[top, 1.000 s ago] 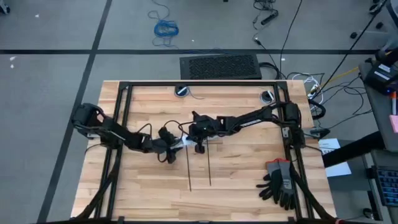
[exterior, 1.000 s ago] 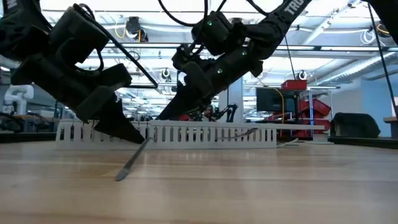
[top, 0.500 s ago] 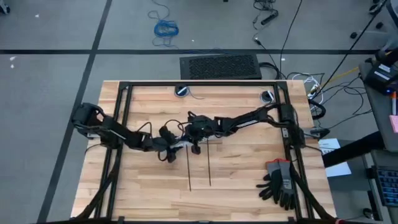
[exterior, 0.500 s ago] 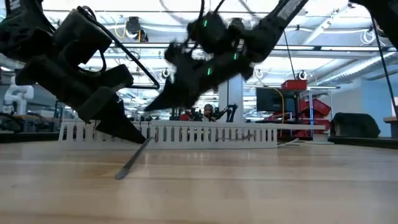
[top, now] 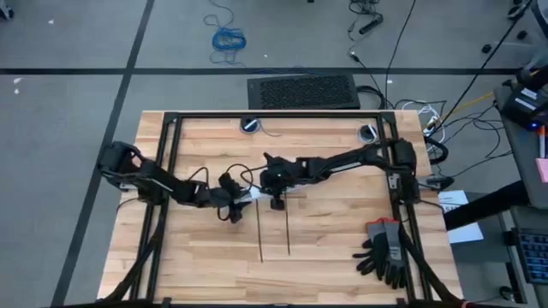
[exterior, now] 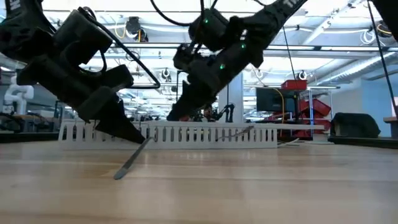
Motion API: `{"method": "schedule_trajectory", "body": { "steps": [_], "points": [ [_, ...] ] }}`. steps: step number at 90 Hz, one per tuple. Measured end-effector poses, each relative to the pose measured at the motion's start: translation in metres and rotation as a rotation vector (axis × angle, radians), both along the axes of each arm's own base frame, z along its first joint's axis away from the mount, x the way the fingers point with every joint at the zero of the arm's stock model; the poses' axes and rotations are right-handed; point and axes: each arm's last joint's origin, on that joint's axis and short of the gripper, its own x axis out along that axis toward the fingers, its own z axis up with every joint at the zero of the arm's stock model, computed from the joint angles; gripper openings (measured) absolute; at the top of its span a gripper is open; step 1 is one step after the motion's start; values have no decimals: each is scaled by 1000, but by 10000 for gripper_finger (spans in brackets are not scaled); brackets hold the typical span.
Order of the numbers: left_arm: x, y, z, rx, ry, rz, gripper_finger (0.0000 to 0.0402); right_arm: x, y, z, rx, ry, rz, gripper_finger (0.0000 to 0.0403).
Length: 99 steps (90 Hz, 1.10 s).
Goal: Ziptie cables
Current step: Close the cable duct
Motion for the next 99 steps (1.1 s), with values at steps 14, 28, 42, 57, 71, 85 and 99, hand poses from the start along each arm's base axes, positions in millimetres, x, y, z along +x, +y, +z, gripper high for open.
{"method": "schedule_trajectory", "body": {
  "steps": [14, 28, 42, 57, 71, 85, 99],
  "points": [
    [-1, 0, -1, -1, 9, -2, 249, 10, 0, -14, 57, -80, 14, 0],
    [0, 2, -1, -3, 9, -2, 249, 12, 0, -14, 58, -84, 16, 0],
    [0, 6, -1, 2, 10, -6, 249, 12, 0, -14, 56, -80, 20, 0],
    [1, 12, -1, -23, 24, -12, 249, 13, -2, -14, 45, -105, 41, 0],
    [1, 14, -1, -5, 26, -13, 249, 14, -7, -8, 14, -153, 53, 0],
    [2, 15, 0, 6, 22, 6, 249, 1, -7, 20, -67, -113, 88, 0],
    [2, 15, -1, -14, 25, 14, 249, -18, -9, 53, -147, -32, 70, 0]
  ]
}}
